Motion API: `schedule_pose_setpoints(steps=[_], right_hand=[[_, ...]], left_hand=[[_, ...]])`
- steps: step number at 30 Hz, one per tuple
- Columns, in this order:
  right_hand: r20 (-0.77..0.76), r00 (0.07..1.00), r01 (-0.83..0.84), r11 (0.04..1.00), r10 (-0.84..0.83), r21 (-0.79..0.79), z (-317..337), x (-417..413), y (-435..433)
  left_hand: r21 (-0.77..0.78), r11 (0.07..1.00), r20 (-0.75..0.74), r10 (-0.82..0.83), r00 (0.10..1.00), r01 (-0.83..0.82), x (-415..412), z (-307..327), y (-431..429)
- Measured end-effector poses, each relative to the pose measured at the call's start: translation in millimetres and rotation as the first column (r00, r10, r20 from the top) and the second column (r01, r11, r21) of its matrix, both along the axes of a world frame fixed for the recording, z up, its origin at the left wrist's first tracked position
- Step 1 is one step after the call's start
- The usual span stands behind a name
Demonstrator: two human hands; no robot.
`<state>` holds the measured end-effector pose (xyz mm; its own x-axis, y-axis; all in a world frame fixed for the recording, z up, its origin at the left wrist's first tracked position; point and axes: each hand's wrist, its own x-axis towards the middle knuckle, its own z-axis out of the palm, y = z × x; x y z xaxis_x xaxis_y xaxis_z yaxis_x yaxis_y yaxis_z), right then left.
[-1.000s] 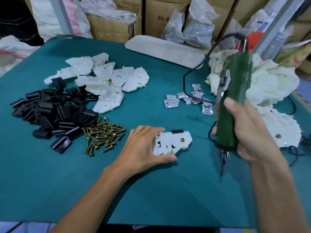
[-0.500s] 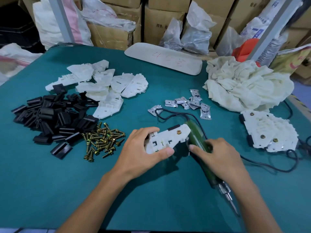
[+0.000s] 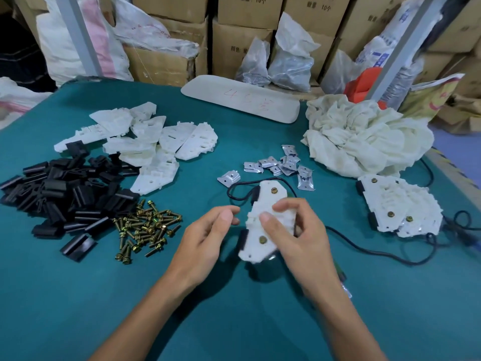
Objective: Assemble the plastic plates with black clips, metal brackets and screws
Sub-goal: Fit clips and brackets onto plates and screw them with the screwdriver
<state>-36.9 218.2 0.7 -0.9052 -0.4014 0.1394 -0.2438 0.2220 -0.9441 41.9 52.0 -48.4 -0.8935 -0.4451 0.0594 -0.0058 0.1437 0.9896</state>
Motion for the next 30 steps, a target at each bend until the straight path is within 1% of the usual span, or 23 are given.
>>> schedule_pose_setpoints(steps=[2, 3, 5, 6, 7, 9, 10, 11, 12, 13, 14, 15, 18, 20, 24, 28, 29, 30], right_hand=[[-0.065, 0.995, 0.074, 0.996, -0.072, 0.041, 10.7, -24.2, 17.3], [-0.109, 0.989, 0.112, 0.99, -0.102, 0.089, 15.7, -39.6, 28.8], [-0.237, 0.96, 0.205, 0.95, -0.148, 0.235, 21.6, -75.0, 52.1], [-0.307, 0.938, 0.261, 0.912, -0.161, 0.317, 20.4, -93.6, 62.8], [-0.367, 0.914, 0.32, 0.863, -0.173, 0.391, 17.7, -111.7, 72.3], [-0.454, 0.867, 0.433, 0.76, -0.204, 0.484, 7.6, -142.6, 88.2], [-0.5, 0.839, 0.493, 0.689, -0.215, 0.531, 0.5, -154.2, 95.3], [-0.55, 0.806, 0.557, 0.593, -0.218, 0.581, -6.8, -163.2, 101.3], [-0.599, 0.77, 0.618, 0.496, -0.222, 0.61, -14.1, -169.7, 106.0], [-0.634, 0.737, 0.664, 0.431, -0.236, 0.611, -21.1, -173.5, 109.3], [-0.652, 0.716, 0.69, 0.401, -0.251, 0.603, -26.0, -174.7, 110.6], [-0.659, 0.708, 0.699, 0.394, -0.256, 0.597, -29.4, -175.1, 110.8], [-0.646, 0.723, 0.687, 0.356, -0.245, 0.634, -34.5, -175.8, 110.1], [-0.634, 0.731, 0.68, 0.349, -0.252, 0.645, -33.5, -177.5, 112.2], [-0.622, 0.746, 0.66, 0.391, -0.239, 0.641, -28.4, -179.9, 128.8], [-0.553, 0.791, 0.608, 0.428, -0.261, 0.669, -15.1, -176.2, 137.1], [-0.547, 0.789, 0.611, 0.446, -0.278, 0.654, -10.1, -170.8, 133.6], [-0.554, 0.78, 0.62, 0.482, -0.291, 0.62, -5.2, -162.3, 128.9]], left_hand=[[0.018, 1.0, 0.008, 0.004, 1.0, -0.004, -1.3, -0.6, 0.9], [0.022, 1.0, 0.01, 0.005, 1.0, -0.005, -2.0, -1.6, 1.3], [0.022, 1.0, 0.005, 0.005, 1.0, -0.005, -3.0, -3.6, 2.3], [0.02, 1.0, 0.002, 0.0, 1.0, 0.0, -3.5, -4.1, 3.1], [0.016, 1.0, 0.001, -0.009, 1.0, 0.009, -3.9, -4.3, 3.8], [0.004, 1.0, -0.004, -0.02, 1.0, 0.02, -4.6, -3.8, 5.3], [-0.003, 1.0, -0.009, -0.018, 1.0, 0.018, -4.9, -2.9, 5.7], [-0.006, 1.0, -0.015, -0.014, 1.0, 0.014, -4.8, -2.0, 5.8], [-0.005, 1.0, -0.018, -0.012, 1.0, 0.012, -4.9, -1.5, 5.6], [0.0, 1.0, -0.016, -0.013, 1.0, 0.013, -4.7, -1.4, 5.4], [0.002, 1.0, -0.013, -0.016, 1.0, 0.016, -4.8, -1.3, 5.7], [-0.003, 1.0, -0.009, -0.017, 1.0, 0.017, -4.9, -1.3, 5.9], [-0.023, 1.0, 0.002, -0.017, 1.0, 0.017, -5.4, -0.9, 6.1], [-0.036, 0.999, 0.008, -0.015, 1.0, 0.016, -5.2, -1.6, 4.9], [-0.045, 0.999, 0.026, -0.007, 1.0, 0.008, -5.2, -3.1, 3.6], [-0.07, 0.998, 0.034, 0.01, 0.999, -0.008, -6.8, -4.0, 1.6], [-0.099, 0.995, 0.044, 0.027, 0.999, -0.022, -8.2, -2.4, -1.4], [-0.163, 0.985, 0.053, 0.06, 0.997, -0.05, -11.4, 0.7, -7.1]])
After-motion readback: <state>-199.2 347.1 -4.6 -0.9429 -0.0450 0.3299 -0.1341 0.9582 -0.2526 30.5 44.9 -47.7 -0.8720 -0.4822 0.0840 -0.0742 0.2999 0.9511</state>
